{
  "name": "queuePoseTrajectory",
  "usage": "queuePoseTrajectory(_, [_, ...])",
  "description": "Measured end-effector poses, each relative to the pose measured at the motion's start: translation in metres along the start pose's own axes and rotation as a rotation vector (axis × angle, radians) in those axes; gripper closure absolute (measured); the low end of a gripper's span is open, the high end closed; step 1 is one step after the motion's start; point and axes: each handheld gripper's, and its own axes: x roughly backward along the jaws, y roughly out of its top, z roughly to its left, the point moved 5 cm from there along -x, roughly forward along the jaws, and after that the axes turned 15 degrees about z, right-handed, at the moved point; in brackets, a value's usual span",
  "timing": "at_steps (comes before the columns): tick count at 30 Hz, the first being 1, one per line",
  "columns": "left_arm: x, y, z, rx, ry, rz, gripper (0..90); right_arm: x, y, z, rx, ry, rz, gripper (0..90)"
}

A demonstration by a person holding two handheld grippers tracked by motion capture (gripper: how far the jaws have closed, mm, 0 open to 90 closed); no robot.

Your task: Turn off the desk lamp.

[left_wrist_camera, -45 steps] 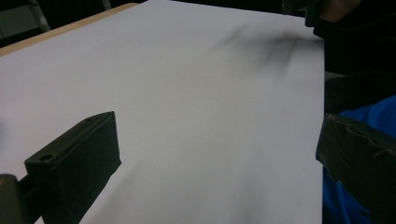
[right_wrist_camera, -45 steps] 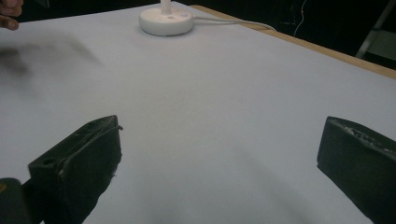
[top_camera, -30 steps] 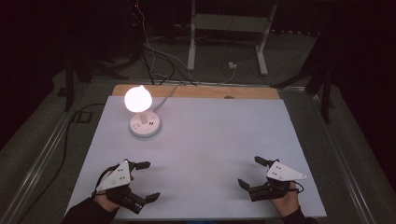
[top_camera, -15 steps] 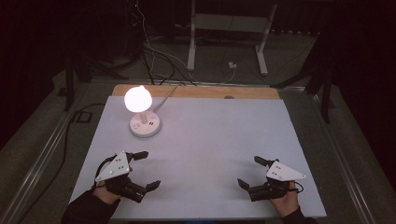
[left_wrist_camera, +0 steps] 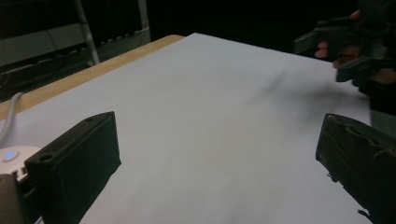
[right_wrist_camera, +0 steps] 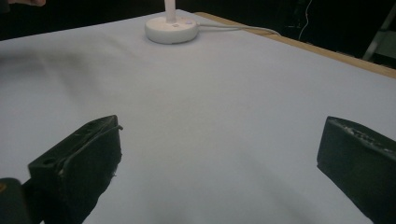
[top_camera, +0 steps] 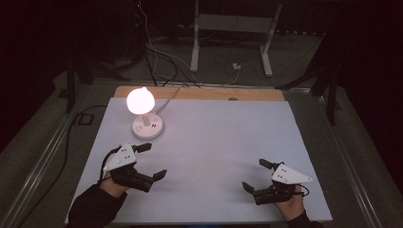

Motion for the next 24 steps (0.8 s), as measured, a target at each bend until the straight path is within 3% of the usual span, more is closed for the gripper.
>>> queuePoseTrajectory(4, [-0.006,0.004,0.004,0.004,0.012,0.014,0.4,0.0,0.0,0.0,-0.003,0.002,0.001,0.0])
queuePoseTrajectory(7, [-0.011,0.006,0.009,0.033,0.029,0.011,0.4,0.0,0.0,0.0,0.001,0.002,0.0,0.0])
queuePoseTrajectory(8, [-0.014,0.007,0.015,0.055,0.062,0.02,0.4,0.0,0.0,0.0,-0.005,0.004,-0.001,0.0])
queuePoseTrajectory(10, [-0.016,0.007,0.018,0.066,0.082,0.022,0.4,0.0,0.0,0.0,-0.007,0.005,-0.001,0.0])
queuePoseTrajectory(11, [-0.018,0.007,0.024,0.086,0.121,0.022,0.4,0.0,0.0,0.0,-0.005,0.004,-0.001,0.0])
queuePoseTrajectory(14, [-0.02,0.007,0.029,0.101,0.157,0.022,0.4,0.0,0.0,0.0,-0.006,0.006,-0.002,0.0])
queuePoseTrajectory(15, [-0.022,0.007,0.035,0.122,0.197,0.015,0.4,0.0,0.0,0.0,-0.006,0.006,-0.001,0.0])
queuePoseTrajectory(18, [-0.024,0.007,0.04,0.139,0.22,0.016,0.4,0.0,0.0,0.0,-0.004,0.006,-0.002,0.0])
queuePoseTrajectory(24, [-0.03,0.005,0.057,0.213,0.317,0.02,0.4,0.0,0.0,0.0,-0.005,0.007,-0.002,0.0])
